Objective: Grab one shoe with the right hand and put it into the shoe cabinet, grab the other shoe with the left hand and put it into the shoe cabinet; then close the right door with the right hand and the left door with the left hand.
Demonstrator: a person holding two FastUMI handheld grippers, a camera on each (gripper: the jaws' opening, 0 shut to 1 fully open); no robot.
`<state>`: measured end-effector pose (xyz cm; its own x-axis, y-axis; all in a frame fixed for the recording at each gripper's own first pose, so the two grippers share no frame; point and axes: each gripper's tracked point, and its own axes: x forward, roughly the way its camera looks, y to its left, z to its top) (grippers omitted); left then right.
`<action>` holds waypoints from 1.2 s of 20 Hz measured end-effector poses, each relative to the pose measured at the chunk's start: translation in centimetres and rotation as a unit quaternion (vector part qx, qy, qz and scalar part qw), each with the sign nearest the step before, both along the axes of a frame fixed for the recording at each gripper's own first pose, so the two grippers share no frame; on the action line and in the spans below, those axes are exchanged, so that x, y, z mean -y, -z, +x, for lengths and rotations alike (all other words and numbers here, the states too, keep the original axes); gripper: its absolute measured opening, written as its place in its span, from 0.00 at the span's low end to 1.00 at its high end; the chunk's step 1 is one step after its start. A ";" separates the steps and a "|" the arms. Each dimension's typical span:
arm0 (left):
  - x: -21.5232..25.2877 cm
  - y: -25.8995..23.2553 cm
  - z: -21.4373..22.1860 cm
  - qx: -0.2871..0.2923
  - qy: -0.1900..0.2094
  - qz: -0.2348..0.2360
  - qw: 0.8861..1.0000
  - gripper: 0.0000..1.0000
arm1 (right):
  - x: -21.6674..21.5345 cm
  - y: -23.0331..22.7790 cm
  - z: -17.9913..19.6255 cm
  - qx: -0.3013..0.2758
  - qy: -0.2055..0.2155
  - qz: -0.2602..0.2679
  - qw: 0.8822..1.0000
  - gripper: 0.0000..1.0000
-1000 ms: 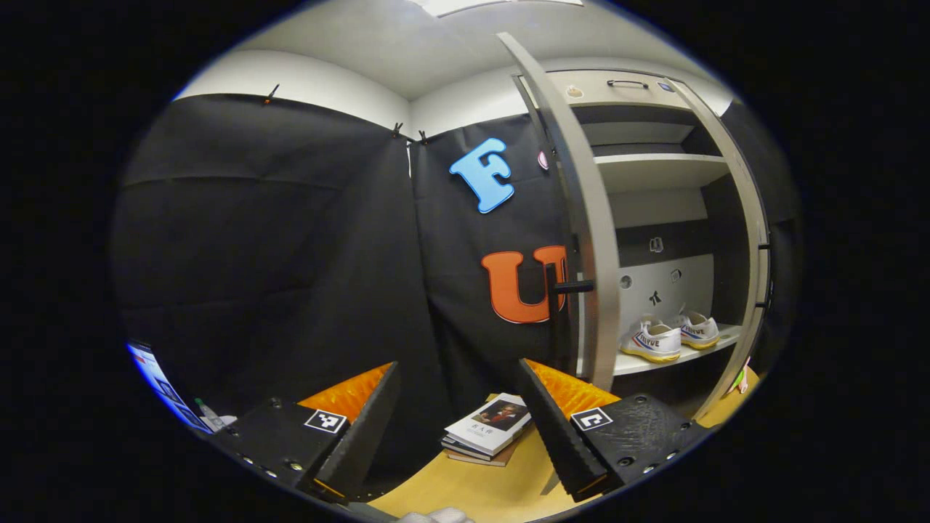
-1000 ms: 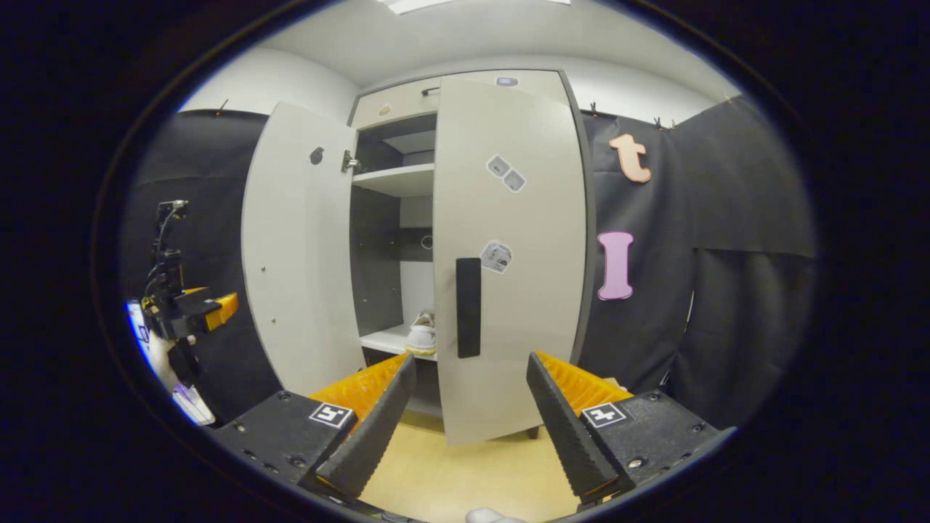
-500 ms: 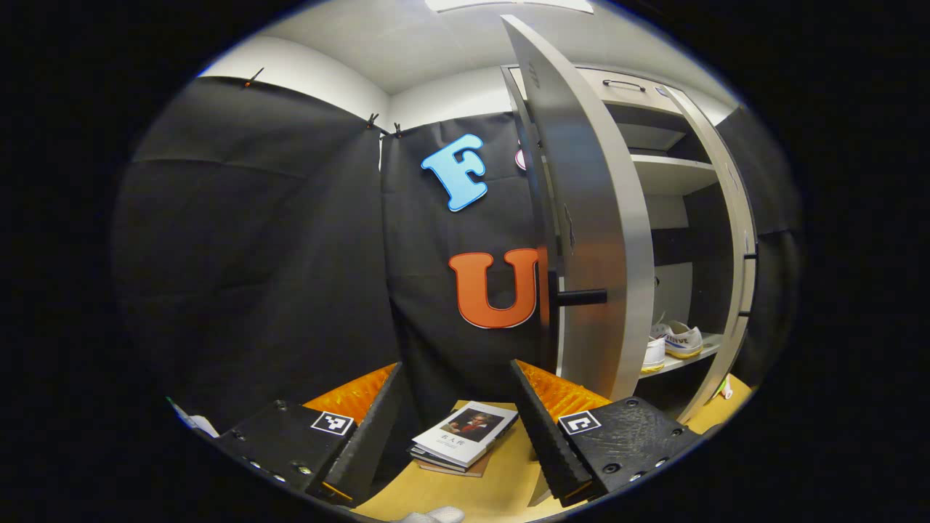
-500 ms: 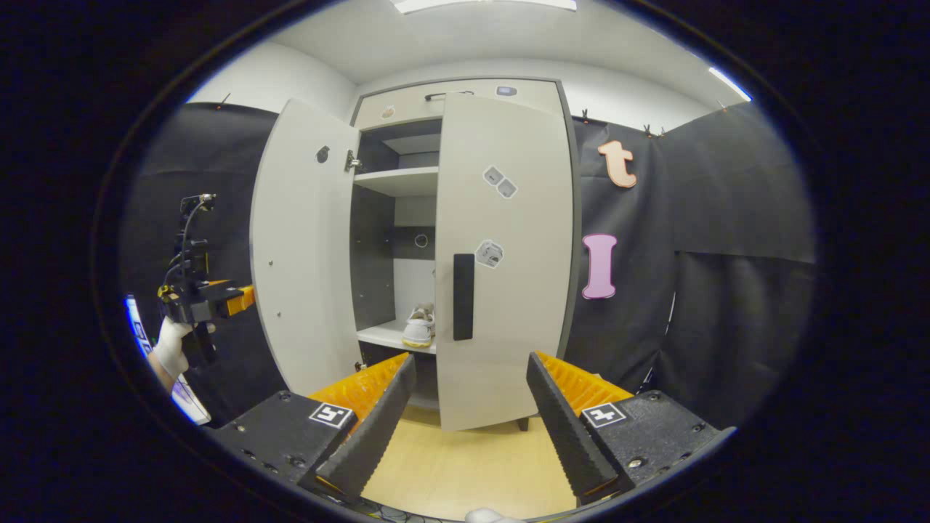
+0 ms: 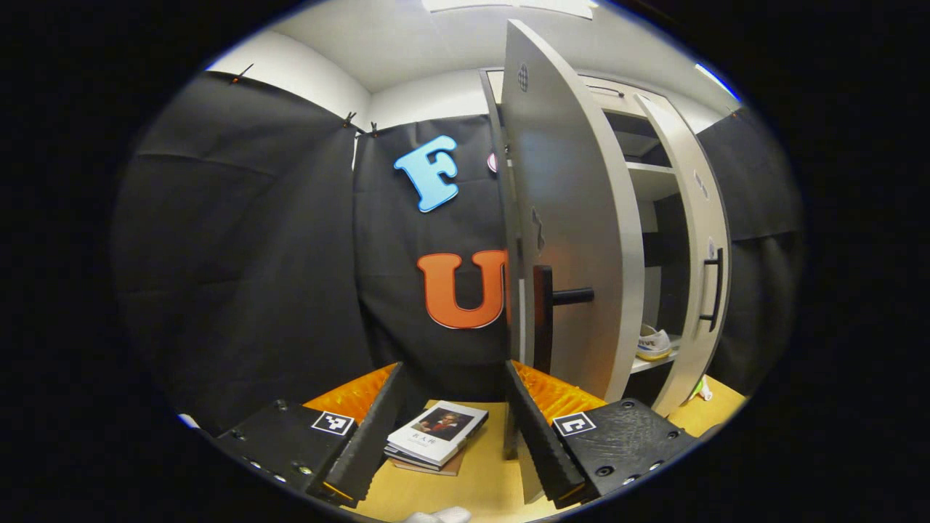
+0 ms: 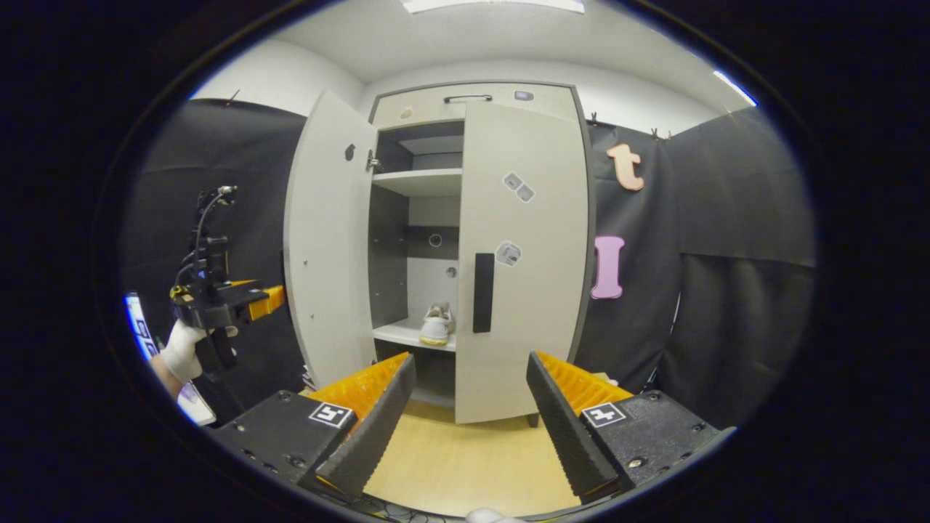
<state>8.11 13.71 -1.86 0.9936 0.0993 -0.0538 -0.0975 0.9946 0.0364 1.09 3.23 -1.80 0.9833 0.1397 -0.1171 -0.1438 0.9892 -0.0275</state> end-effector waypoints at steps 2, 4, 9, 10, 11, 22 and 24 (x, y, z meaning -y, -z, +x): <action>2.0 -0.2 0.1 0.001 0.021 -0.001 1.000 0.84 | 0.2 -0.4 0.1 0.002 0.009 -0.001 1.000 0.99; 4.5 -0.1 0.5 0.001 0.047 -0.007 0.999 0.84 | 0.8 -0.4 -0.2 0.000 0.017 0.001 1.000 0.99; 11.0 0.5 2.3 -0.011 0.098 -0.014 0.995 0.89 | 2.8 -0.4 -0.7 -0.001 0.041 0.007 0.999 0.99; 11.9 0.4 2.4 -0.009 0.102 -0.018 0.995 0.93 | 3.4 -0.4 -0.7 -0.001 0.047 0.009 0.999 0.99; 12.5 0.0 2.4 -0.006 0.102 -0.016 0.995 0.98 | 3.9 -0.4 -0.7 -0.001 0.051 0.010 0.999 0.99; 15.4 -1.7 -2.3 -0.006 0.072 -0.013 0.997 1.00 | 7.0 -1.7 0.4 0.006 0.032 0.027 0.999 0.99; 15.7 -2.3 -3.7 -0.004 0.068 -0.013 0.998 1.00 | 6.7 -2.0 0.5 0.010 0.022 0.029 0.999 0.99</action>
